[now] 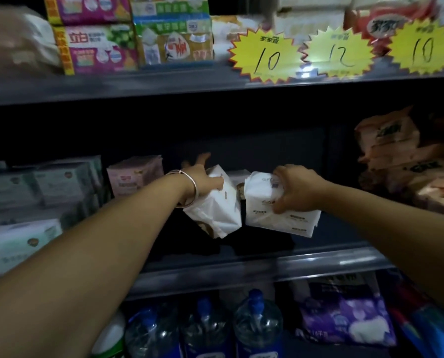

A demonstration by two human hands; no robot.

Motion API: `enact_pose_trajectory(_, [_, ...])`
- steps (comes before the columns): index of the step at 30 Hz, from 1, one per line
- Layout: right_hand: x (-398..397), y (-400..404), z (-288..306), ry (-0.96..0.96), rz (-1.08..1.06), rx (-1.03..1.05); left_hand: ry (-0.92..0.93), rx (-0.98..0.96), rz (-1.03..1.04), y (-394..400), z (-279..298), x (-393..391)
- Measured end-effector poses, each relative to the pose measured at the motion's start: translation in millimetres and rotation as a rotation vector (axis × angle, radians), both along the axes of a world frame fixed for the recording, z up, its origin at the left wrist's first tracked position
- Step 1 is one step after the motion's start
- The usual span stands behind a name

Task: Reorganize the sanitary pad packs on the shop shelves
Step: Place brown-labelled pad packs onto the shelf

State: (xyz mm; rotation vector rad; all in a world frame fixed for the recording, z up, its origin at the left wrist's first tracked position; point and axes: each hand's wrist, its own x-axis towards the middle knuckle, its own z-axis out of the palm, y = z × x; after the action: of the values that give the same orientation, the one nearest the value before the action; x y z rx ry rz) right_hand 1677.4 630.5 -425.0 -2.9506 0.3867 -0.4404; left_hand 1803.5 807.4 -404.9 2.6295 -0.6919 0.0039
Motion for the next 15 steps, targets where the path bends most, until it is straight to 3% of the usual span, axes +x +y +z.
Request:
enact_pose_trajectory(6, [15, 0, -3, -0.044, -0.017, -0.104, 0.260, -0.153, -0.122, -10, 3, -3])
enact_pose_trajectory(11, [29, -1, -3, -0.037, 0.029, -0.105, 0.550, -0.328, -0.035, -3, 2, 6])
enact_pose_trajectory(13, [35, -4, -4, -0.043, 0.033, -0.084, 0.530, -0.285, -0.074, 2, 2, 12])
enact_pose_trajectory(15, [40, -8, -4, -0.060, 0.030, -0.037, 0.373, -0.095, -0.155, 10, 4, 17])
